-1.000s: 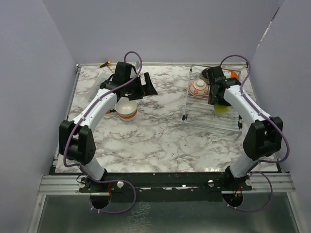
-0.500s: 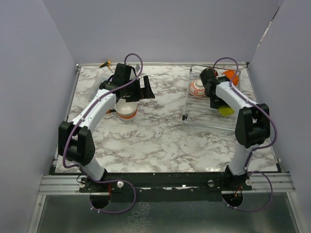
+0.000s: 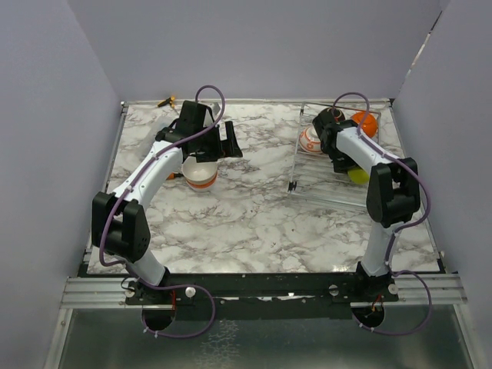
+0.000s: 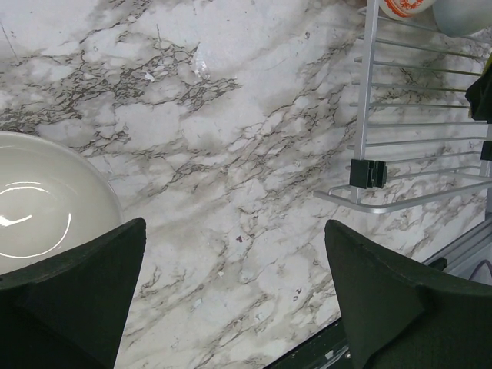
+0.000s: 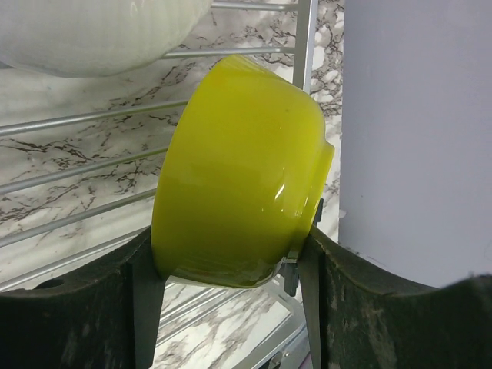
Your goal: Load the bowls into the dish rack
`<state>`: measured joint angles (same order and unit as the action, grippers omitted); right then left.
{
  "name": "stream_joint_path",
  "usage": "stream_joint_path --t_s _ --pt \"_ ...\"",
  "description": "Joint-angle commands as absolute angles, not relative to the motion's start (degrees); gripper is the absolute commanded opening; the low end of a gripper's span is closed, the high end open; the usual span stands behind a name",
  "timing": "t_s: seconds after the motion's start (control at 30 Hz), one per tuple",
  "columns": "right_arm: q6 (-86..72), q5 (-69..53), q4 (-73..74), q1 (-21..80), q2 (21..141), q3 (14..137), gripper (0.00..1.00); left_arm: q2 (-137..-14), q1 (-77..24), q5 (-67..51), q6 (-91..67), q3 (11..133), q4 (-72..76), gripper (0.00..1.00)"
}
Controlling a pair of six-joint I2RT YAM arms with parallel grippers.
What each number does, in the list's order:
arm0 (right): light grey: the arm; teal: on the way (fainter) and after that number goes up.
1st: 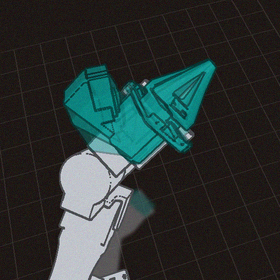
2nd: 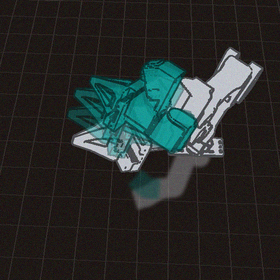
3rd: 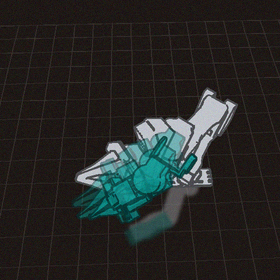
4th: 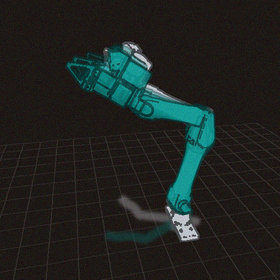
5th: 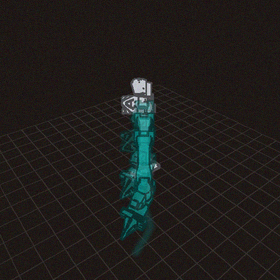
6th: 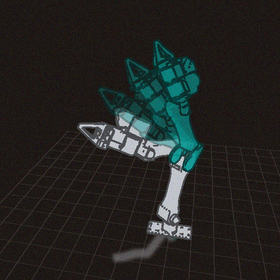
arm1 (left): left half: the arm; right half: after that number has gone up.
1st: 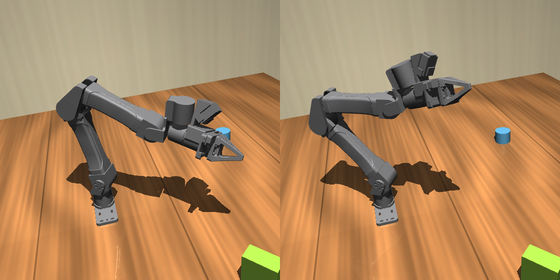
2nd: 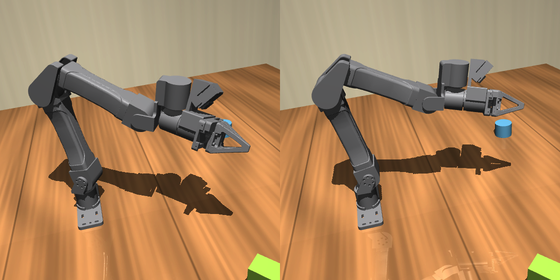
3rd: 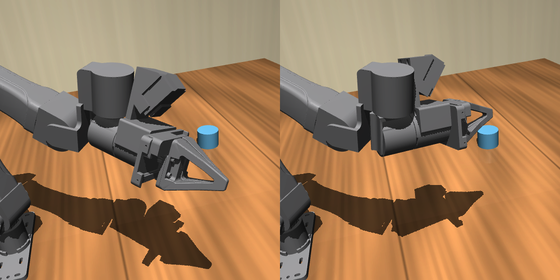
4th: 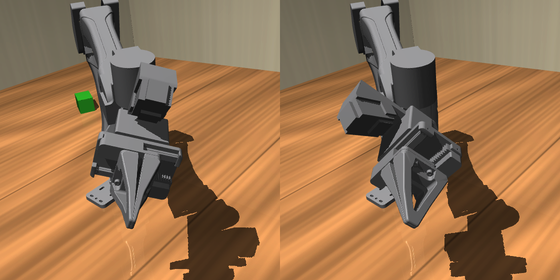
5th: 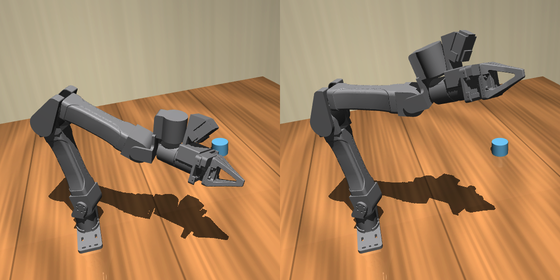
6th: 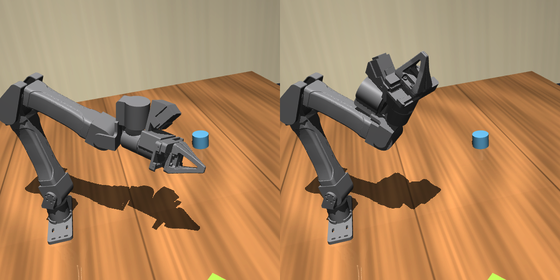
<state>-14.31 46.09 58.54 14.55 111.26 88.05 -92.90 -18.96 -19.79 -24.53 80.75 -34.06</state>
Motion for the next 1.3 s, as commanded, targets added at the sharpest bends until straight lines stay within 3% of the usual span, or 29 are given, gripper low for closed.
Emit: stream_joint_path --t_s 0.0,0.13,0.4,0.67,0.83,1.07,1.27 --pt "-15.23 45.88 61.38 14.24 113.1 86.7 0.52 -91.63 -18.55 -19.16 -23.58 81.06 -35.5 0.98" --pt "-14.85 43.27 61.3 14.24 112.98 86.47 0.59 -91.89 -18.59 -19.25 -23.64 80.96 -35.59 0.98" --pt "-13.76 37.12 60.6 14.24 110.13 86.27 0.83 -92.41 -18.55 -19.69 -24.33 81.3 -35.64 0.96" --pt "-11.56 27.62 58.65 14.24 104.67 85.79 0.92 -92.46 -18.51 -19.36 -24.17 81.8 -35.98 0.96" --pt "-14.15 26.41 56.52 14.24 100.12 85.26 0.9 -92.79 -18.46 -19.08 -24.09 82.42 -36.38 0.96" --pt "-21.47 28.5 54.99 14.11 94.67 79.72 0.73 -92.67 -18.5 -18.35 -24.15 82.55 -36.64 0.96" --pt "-24.46 22.81 49.72 12.51 90.13 71.45 0.62 -92.38 -18.38 -15.72 -26.33 82.18 -36.57 0.96"
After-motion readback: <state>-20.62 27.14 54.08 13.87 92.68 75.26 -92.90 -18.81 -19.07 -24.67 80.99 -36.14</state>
